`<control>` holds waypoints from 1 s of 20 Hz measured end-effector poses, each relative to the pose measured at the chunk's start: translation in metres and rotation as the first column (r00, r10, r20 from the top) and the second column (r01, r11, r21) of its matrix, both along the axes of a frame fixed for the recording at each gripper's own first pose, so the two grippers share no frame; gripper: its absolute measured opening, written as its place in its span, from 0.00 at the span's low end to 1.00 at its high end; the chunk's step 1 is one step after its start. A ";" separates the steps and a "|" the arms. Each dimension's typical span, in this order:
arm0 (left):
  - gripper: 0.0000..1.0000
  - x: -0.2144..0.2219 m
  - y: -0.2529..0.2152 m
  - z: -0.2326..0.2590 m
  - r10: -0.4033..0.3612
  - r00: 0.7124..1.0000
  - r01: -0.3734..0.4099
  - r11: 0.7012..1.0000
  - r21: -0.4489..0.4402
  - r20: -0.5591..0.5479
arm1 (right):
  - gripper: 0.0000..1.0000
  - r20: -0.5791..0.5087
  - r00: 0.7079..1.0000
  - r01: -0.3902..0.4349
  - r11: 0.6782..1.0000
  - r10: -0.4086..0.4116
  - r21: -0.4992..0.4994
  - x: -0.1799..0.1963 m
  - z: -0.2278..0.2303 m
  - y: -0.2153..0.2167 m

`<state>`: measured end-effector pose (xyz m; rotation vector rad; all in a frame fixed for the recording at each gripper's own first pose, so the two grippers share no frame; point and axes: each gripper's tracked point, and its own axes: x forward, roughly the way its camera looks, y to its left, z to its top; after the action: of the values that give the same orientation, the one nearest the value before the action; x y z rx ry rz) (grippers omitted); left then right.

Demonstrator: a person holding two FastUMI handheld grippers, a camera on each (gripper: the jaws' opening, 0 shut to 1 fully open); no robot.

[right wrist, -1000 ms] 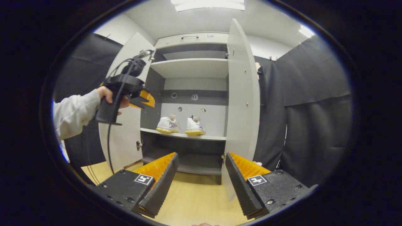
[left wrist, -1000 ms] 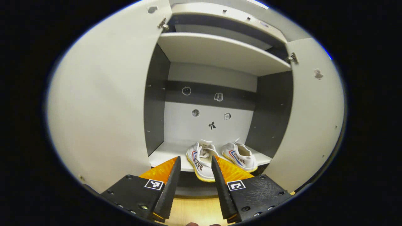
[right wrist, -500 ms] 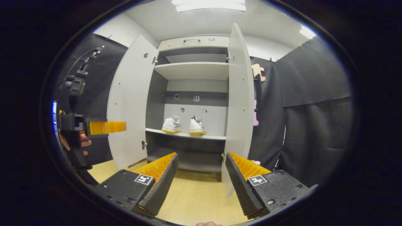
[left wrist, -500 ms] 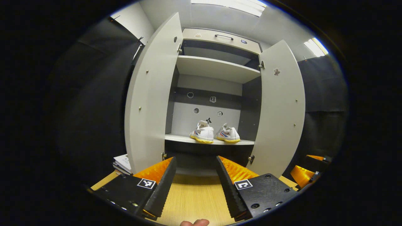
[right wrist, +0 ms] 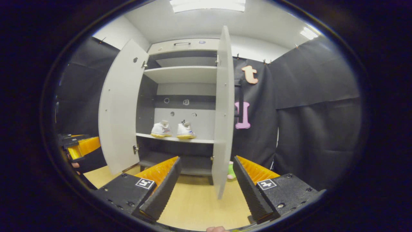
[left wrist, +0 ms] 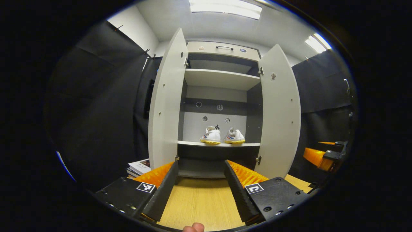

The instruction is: Grab one shoe with the right hand and put it into the shoe cabinet, grab the other shoe with the left hand and put it into the shoe cabinet; then close the right door with the right hand and the left door with the left hand.

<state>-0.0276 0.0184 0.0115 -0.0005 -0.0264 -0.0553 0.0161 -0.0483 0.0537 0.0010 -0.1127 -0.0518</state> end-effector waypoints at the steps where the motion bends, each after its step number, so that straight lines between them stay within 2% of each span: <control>1: 0.86 -0.003 -0.005 -0.002 -0.013 1.000 0.013 1.000 0.007 -0.005 | 1.00 0.011 0.999 0.046 0.999 -0.046 -0.018 0.002 0.008 -0.021; 3: 0.86 -0.005 -0.011 -0.003 -0.024 1.000 0.024 0.999 0.042 0.000 | 1.00 0.037 0.992 0.119 0.992 -0.118 -0.036 0.007 0.027 -0.058; 8: 0.86 -0.008 -0.030 -0.013 -0.077 0.997 0.078 0.995 0.060 -0.017 | 1.00 0.053 0.980 0.193 0.981 -0.193 0.000 0.040 0.064 -0.121; 11: 0.86 -0.012 -0.035 -0.015 -0.080 0.996 0.082 0.994 0.076 -0.026 | 1.00 0.053 0.973 0.224 0.974 -0.225 0.039 0.070 0.078 -0.153; 14: 0.86 -0.016 -0.043 -0.021 -0.097 0.994 0.101 0.991 0.084 -0.042 | 1.00 0.049 0.977 0.202 0.976 -0.206 0.079 0.108 0.093 -0.162; 16: 0.86 -0.017 -0.043 -0.026 -0.090 0.994 0.096 0.991 0.098 -0.059 | 1.00 0.042 0.980 0.191 0.980 -0.194 0.060 0.130 0.099 -0.162; 20: 0.86 -0.019 -0.044 -0.037 -0.090 0.991 0.099 0.991 0.088 -0.100 | 1.00 0.042 0.985 0.165 0.985 -0.167 0.052 0.150 0.107 -0.151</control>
<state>-0.0468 -0.0251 -0.0258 0.0889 0.0725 -0.1511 0.1657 -0.1993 0.1603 0.0411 -0.1579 -0.2210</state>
